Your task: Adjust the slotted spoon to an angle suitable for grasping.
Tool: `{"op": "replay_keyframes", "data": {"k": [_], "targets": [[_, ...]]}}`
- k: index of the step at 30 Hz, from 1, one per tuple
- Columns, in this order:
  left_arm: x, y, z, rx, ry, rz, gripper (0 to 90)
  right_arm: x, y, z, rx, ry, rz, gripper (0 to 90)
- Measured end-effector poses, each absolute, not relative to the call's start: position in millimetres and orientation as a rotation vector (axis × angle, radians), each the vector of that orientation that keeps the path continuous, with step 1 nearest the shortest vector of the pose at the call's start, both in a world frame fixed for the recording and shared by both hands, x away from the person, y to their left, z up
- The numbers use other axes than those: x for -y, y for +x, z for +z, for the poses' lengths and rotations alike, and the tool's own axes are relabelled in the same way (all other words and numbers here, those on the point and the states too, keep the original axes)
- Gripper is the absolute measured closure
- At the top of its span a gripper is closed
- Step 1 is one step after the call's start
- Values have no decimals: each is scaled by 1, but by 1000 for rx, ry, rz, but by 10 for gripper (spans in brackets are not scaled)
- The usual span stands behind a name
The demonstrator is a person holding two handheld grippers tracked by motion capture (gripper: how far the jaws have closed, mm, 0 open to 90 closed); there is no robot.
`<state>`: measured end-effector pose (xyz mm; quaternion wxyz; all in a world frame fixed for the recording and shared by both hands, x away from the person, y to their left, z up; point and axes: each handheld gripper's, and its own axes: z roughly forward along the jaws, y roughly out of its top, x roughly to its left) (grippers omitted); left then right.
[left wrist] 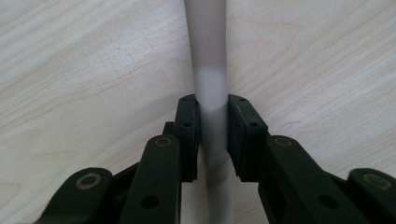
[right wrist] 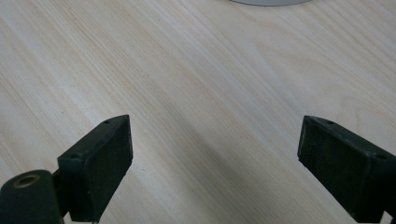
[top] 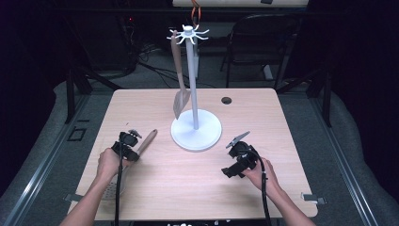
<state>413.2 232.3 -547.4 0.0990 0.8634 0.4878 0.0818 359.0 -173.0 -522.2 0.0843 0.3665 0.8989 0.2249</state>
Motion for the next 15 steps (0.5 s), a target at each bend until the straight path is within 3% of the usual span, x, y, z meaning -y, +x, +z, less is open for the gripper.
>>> {"op": "replay_keyframes", "data": {"k": [15], "targets": [[-252,399,-536,-1380,2381,250,763,174,359,-520,-2684,1098,654,101]]}}
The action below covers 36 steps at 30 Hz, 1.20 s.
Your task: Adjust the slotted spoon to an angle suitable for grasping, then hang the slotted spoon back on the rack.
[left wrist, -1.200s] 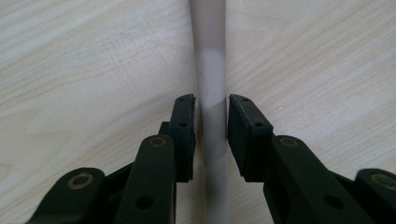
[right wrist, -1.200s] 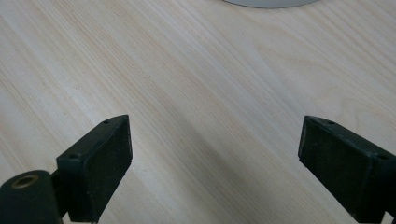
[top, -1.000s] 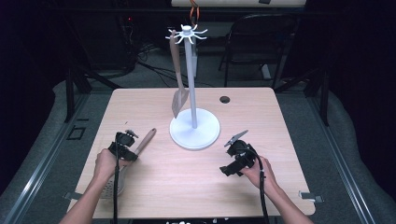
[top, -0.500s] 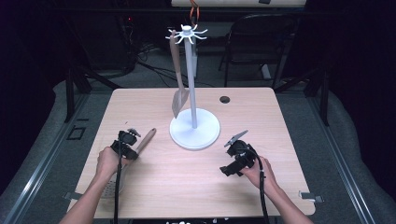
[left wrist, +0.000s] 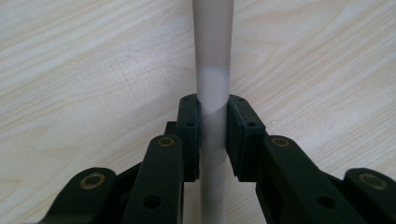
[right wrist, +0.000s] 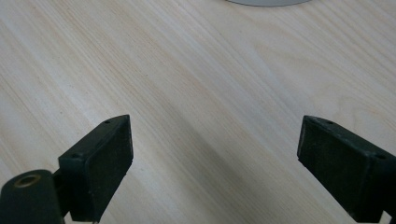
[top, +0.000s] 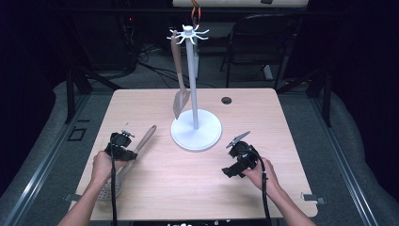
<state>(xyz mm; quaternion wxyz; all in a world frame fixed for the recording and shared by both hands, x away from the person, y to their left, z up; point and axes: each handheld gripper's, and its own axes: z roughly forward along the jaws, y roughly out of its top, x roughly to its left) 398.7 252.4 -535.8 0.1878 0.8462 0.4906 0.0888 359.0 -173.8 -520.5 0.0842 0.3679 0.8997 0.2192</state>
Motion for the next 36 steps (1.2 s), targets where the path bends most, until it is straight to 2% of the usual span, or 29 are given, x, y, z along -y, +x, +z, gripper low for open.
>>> {"op": "replay_keyframes", "data": {"k": [7,25,36], "targets": [[-253,394,-529,-1336,2330,312,764,174,358,-520,-2679,1102,662,101],[-252,387,-514,-1280,2192,346,763,174,359,-521,-2682,1100,654,102],[-251,379,-504,-1184,2071,415,764,174,359,-522,-2680,1103,668,103]]}}
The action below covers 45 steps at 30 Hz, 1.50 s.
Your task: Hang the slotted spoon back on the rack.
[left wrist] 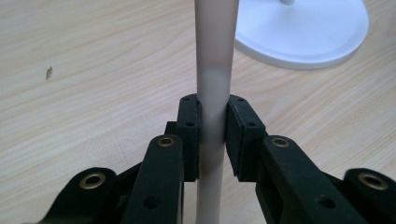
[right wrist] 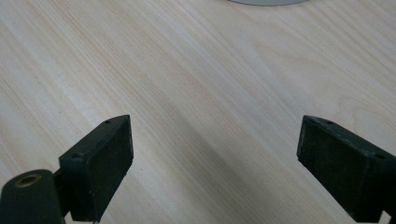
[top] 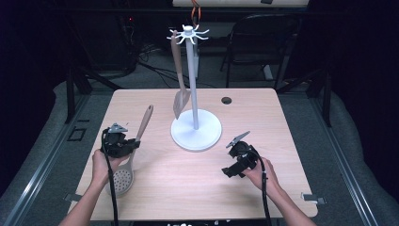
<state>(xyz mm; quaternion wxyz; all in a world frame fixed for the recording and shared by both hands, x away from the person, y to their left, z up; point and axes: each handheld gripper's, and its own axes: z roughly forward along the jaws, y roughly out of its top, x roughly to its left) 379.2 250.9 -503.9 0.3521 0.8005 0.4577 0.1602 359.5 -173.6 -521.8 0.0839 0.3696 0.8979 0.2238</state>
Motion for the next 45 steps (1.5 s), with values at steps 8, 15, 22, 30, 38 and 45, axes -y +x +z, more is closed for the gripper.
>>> {"op": "replay_keyframes", "data": {"k": [8,15,22,30,38,45], "targets": [[-250,374,-498,-1134,2032,451,764,172,359,-521,-2697,1087,641,104],[-249,368,-491,-1091,1944,513,765,172,359,-521,-2691,1091,644,105],[-244,364,-485,-1039,1895,582,764,173,360,-523,-2689,1106,647,105],[-235,366,-474,-1030,1885,585,765,175,359,-523,-2693,1104,626,105],[-221,374,-460,-1004,1897,567,766,177,358,-525,-2687,1100,639,106],[-209,380,-452,-972,1925,564,766,178,358,-526,-2685,1116,644,106]]}}
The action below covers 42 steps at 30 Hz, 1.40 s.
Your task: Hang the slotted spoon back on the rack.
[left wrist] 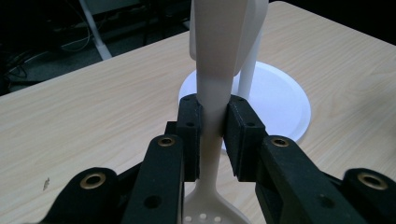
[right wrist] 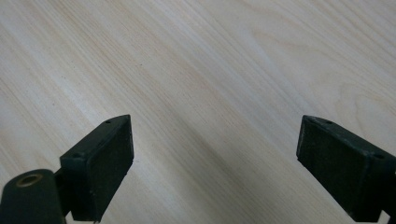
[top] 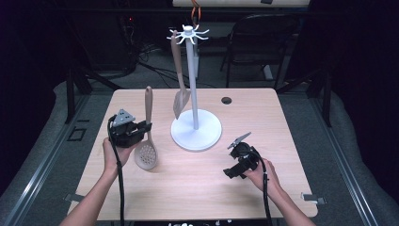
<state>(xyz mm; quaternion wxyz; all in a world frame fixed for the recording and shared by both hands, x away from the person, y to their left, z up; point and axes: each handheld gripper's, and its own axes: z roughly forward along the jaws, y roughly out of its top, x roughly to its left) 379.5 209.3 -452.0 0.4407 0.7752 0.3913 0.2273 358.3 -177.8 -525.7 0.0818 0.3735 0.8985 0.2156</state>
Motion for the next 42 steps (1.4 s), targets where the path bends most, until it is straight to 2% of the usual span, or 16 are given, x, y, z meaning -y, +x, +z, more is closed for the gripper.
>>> {"op": "replay_keyframes", "data": {"k": [42], "targets": [[-153,403,-394,-815,1941,608,765,177,358,-524,-2691,1118,638,107]]}}
